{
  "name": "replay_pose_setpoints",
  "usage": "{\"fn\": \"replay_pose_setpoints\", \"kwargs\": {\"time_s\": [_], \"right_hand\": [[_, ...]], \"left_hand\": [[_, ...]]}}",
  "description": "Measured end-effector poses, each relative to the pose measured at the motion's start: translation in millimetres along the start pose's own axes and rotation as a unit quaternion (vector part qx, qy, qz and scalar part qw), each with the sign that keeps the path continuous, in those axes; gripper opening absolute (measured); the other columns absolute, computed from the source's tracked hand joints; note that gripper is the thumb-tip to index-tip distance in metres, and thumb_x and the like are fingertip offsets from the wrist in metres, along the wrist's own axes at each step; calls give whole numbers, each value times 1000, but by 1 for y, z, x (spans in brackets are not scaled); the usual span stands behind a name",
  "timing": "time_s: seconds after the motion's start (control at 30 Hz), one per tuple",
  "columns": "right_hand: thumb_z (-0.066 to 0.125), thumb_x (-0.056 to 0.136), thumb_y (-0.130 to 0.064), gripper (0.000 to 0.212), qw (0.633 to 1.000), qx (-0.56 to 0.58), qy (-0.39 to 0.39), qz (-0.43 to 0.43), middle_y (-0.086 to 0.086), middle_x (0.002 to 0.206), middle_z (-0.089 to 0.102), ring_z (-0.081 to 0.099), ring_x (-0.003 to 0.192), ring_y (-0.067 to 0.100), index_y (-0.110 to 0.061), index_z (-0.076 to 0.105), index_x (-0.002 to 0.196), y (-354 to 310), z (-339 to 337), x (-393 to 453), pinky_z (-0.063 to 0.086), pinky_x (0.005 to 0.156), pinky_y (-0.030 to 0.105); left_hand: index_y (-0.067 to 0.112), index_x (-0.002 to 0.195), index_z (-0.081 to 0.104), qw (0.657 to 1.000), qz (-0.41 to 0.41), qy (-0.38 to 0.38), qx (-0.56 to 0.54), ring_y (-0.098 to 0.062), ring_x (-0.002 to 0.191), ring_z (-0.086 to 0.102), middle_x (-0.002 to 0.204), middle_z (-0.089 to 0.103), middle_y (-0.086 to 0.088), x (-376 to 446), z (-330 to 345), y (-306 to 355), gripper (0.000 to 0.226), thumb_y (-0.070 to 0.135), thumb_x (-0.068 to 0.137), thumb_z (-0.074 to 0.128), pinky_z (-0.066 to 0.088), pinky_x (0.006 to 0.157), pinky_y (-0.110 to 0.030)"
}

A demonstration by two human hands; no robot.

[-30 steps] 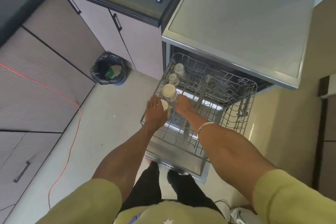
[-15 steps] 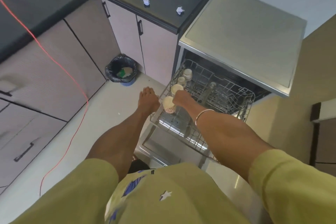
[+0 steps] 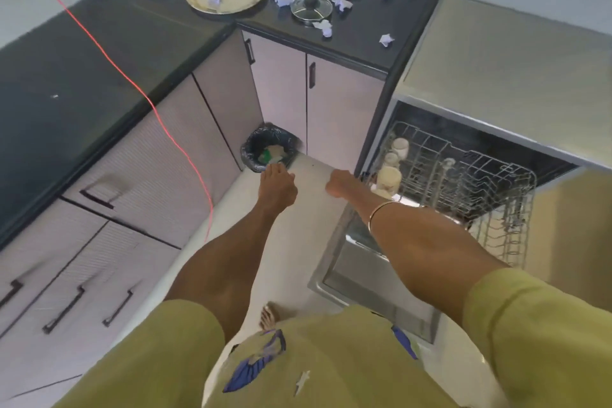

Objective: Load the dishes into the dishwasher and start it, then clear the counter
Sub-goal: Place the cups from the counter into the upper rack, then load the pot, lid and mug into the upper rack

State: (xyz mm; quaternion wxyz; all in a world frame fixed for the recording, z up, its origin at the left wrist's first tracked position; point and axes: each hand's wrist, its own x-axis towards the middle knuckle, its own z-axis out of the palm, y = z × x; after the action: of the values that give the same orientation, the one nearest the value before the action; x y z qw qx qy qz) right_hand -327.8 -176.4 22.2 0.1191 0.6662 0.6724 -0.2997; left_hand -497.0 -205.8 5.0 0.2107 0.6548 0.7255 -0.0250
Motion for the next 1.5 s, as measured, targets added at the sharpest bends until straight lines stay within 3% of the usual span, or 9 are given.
{"fn": "replay_pose_setpoints", "kwargs": {"time_s": [0.17, 0.37, 0.6, 0.77, 0.93, 1.07, 1.23, 1.33, 1.5], "right_hand": [[46, 92, -7, 46, 998, 32, 47, -5, 21, 138, 52, 54, 124, 35, 2, 46, 137, -60, 10, 4, 48, 97, 37], [48, 93, -8, 45, 996, 55, 66, 10, 19, 138, 51, 53, 124, 34, -2, 44, 138, -96, -4, 24, 47, 95, 37], [46, 91, -5, 43, 990, 91, 102, 32, 20, 136, 49, 52, 122, 38, -2, 44, 134, -98, -49, 83, 46, 94, 41], [45, 93, -4, 48, 980, 127, 149, 32, 22, 142, 45, 48, 126, 40, 0, 40, 140, -93, -112, 142, 45, 102, 43], [44, 94, -5, 47, 968, 149, 193, 52, 21, 143, 44, 45, 129, 38, -3, 43, 140, -76, -171, 191, 41, 105, 41], [47, 88, -2, 45, 957, 159, 232, 67, 19, 139, 50, 48, 128, 37, -3, 52, 133, -63, -211, 228, 42, 104, 39], [53, 86, -2, 41, 942, 181, 275, 64, 16, 128, 60, 56, 120, 34, -7, 60, 126, -62, -241, 269, 48, 99, 39], [52, 86, -3, 32, 938, 176, 292, 67, 14, 119, 65, 60, 112, 33, -8, 65, 115, -67, -259, 298, 50, 95, 39], [53, 85, -2, 36, 923, 213, 314, 68, 12, 120, 67, 61, 114, 29, -12, 68, 116, -74, -298, 350, 47, 98, 34]], "left_hand": [[0, 145, 40, 1000, 27, -11, 8, -40, 148, 12, 159, 19, -23, 30, -17, -53, 49, 19, 100, 33, 17, 120, -51], [-5, 153, 8, 999, 27, -1, -21, -37, 150, 8, 161, 9, -24, 51, -48, -74, 59, 17, 104, 34, 10, 123, -46], [-4, 152, 20, 998, 63, -10, -7, -37, 149, 12, 161, 13, -23, 114, -74, -78, 57, 23, 104, 35, 12, 122, -48], [-1, 137, 47, 995, 75, 5, 69, -40, 138, 30, 148, 36, -24, 204, -91, -84, 49, 24, 97, 35, 27, 114, -49], [-5, 126, 54, 989, 120, 37, 83, -42, 133, 35, 138, 43, -27, 270, -136, -58, 41, 14, 94, 35, 33, 110, -48], [-9, 130, 46, 989, 132, 64, -12, -41, 132, 40, 140, 45, -28, 312, -170, -23, 40, 16, 102, 32, 36, 109, -48], [0, 126, 52, 981, 152, 95, -67, -42, 108, 59, 117, 63, -24, 348, -206, 16, 33, 18, 103, 37, 47, 87, -46], [4, 114, 56, 975, 169, 135, -60, -42, 91, 66, 98, 68, -20, 387, -228, 36, 26, 15, 99, 37, 49, 72, -43], [5, 113, 55, 966, 195, 163, -50, -40, 89, 66, 97, 69, -20, 464, -264, 68, 25, 6, 93, 41, 50, 72, -43]]}}
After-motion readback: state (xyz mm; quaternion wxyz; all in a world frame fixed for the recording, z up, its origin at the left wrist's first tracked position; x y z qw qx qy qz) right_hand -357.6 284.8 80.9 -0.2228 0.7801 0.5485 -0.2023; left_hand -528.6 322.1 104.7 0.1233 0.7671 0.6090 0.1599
